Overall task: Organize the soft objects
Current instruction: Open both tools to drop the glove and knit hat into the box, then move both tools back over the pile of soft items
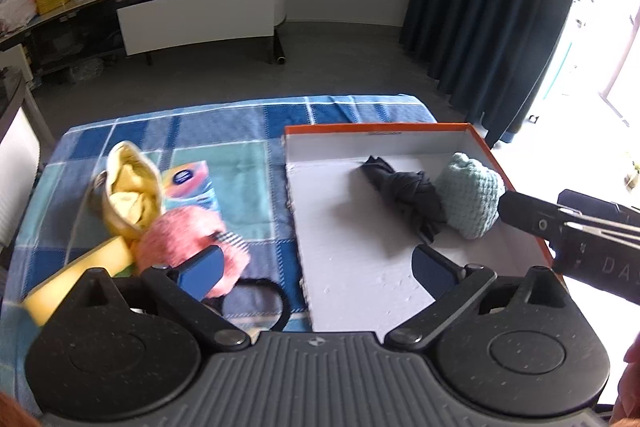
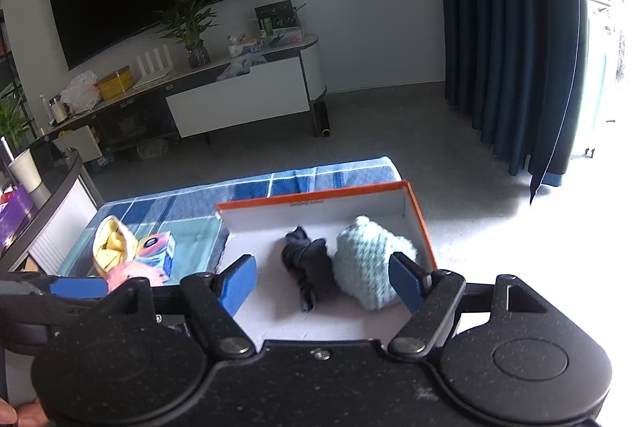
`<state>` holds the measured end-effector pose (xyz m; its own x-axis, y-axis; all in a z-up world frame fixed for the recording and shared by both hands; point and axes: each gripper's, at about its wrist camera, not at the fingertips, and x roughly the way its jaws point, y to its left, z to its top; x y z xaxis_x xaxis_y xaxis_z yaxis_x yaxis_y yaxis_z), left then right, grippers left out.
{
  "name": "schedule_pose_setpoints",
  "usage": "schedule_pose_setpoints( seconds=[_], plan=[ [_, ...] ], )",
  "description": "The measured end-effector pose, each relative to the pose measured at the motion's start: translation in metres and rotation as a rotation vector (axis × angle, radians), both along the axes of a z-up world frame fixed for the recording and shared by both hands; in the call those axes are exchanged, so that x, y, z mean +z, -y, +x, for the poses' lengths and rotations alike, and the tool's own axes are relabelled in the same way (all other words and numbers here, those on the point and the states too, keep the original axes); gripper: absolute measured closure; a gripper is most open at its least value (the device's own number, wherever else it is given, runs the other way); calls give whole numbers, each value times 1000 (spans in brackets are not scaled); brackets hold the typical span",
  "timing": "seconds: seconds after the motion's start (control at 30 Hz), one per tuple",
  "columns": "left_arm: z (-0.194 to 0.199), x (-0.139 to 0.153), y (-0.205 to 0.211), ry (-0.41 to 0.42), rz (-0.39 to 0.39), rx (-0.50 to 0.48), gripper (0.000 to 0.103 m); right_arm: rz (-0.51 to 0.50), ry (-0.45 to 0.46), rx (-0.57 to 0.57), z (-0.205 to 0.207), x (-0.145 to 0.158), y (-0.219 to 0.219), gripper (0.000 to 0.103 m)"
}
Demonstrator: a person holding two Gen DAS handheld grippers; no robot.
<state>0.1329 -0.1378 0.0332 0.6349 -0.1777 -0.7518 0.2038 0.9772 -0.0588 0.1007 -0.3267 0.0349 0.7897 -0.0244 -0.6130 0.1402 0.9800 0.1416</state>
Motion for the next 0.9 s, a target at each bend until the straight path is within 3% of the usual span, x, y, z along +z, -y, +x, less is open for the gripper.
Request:
schedule_pose_setpoints(
  seconds=[0.9],
  plan=[
    [-34,4,-72,8,-11,91,0,4,-8,125,-13,2,-76,15]
  ],
)
